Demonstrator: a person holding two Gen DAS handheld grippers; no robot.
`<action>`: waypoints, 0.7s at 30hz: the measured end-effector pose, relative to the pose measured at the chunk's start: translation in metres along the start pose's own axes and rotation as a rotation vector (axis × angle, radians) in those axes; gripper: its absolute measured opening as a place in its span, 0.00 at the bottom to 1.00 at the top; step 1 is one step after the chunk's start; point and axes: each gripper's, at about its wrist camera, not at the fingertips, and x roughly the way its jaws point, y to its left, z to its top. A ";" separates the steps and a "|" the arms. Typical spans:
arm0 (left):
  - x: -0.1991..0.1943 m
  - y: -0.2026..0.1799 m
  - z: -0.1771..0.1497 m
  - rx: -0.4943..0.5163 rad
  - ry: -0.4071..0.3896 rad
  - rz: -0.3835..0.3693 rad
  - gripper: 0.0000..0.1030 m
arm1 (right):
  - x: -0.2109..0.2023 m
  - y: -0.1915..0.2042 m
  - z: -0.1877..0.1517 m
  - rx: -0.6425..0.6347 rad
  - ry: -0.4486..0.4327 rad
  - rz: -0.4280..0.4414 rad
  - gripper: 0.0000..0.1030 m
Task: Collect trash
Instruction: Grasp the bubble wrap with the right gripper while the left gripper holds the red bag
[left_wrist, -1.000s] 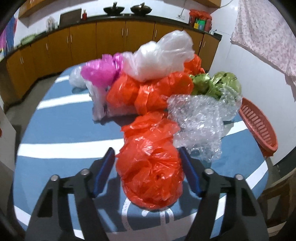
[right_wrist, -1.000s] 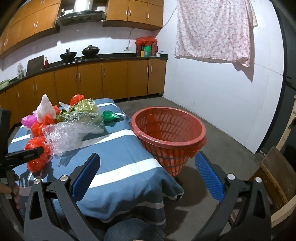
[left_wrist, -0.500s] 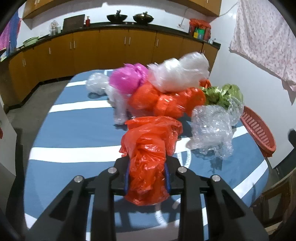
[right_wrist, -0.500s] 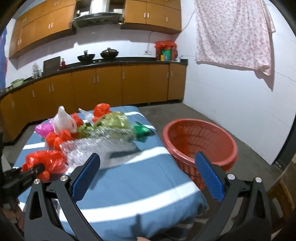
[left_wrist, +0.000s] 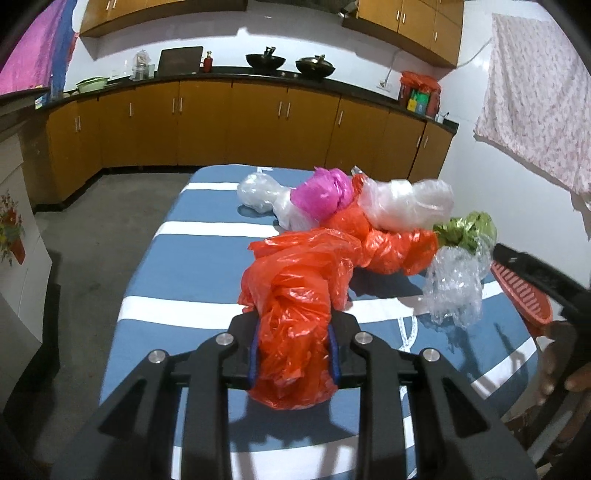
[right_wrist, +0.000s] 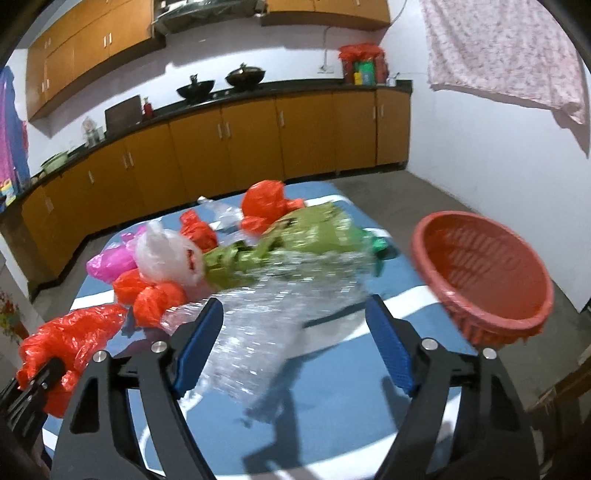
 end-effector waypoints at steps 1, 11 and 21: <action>-0.002 0.002 0.001 -0.002 -0.004 0.001 0.27 | 0.003 0.004 0.000 -0.002 0.009 0.001 0.77; -0.005 0.010 0.005 -0.031 -0.012 0.001 0.27 | 0.026 0.001 -0.018 -0.035 0.148 -0.030 0.24; -0.015 0.005 0.010 -0.032 -0.041 -0.008 0.27 | -0.003 -0.026 -0.026 -0.044 0.113 -0.027 0.09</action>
